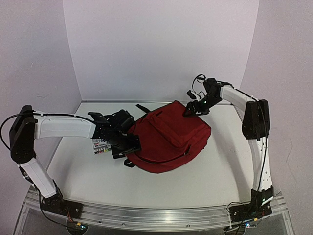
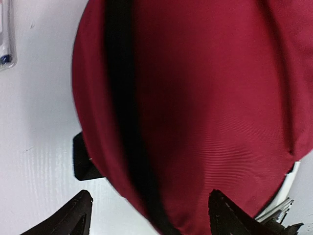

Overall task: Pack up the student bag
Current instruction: Adjust the student bag at the center of the board.

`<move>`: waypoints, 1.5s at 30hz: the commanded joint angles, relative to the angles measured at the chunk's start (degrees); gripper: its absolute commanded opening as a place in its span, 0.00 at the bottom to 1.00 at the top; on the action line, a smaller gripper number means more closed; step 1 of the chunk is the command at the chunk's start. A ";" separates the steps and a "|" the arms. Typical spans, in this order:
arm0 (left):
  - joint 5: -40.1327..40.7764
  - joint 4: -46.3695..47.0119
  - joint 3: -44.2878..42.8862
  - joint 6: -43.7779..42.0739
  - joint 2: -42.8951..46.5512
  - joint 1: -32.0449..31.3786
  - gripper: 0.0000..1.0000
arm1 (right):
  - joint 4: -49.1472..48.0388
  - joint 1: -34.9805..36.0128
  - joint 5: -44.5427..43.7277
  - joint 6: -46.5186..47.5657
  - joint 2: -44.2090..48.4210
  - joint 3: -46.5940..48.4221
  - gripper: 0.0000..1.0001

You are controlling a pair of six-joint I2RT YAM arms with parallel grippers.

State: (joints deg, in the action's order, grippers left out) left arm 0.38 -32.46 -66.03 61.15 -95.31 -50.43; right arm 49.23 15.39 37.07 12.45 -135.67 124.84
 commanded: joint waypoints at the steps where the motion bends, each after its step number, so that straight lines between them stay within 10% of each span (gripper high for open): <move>1: -0.20 6.30 1.18 3.24 1.51 0.55 0.65 | 1.99 -0.34 0.42 1.46 2.47 -2.50 0.84; 6: -4.60 10.37 -1.79 -0.78 -3.26 3.87 0.34 | 2.25 -1.21 4.03 2.85 10.56 -16.41 0.54; 13: -9.63 9.34 -18.55 -15.79 -16.31 13.02 0.11 | 5.20 0.73 12.85 5.19 29.19 -43.16 0.46; 18: -12.66 3.01 -40.18 -26.05 -30.90 17.20 0.14 | 5.56 8.67 16.60 5.93 41.06 -51.68 0.64; 24: -12.30 -5.72 -58.54 -31.65 -35.89 18.93 0.50 | 9.84 10.16 16.41 7.96 44.64 -44.41 0.87; 34: -10.36 -2.99 -25.40 -23.76 -9.36 18.86 0.71 | 6.46 4.75 6.75 4.49 27.06 -22.07 0.90; 45: -18.59 9.68 2.62 -11.60 2.53 17.77 0.59 | 3.93 2.61 9.33 2.80 13.52 -20.18 0.75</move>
State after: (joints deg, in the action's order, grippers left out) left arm -13.96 -30.04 -66.62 45.03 -91.44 -32.10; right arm 52.84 17.17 44.77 15.05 -124.30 108.08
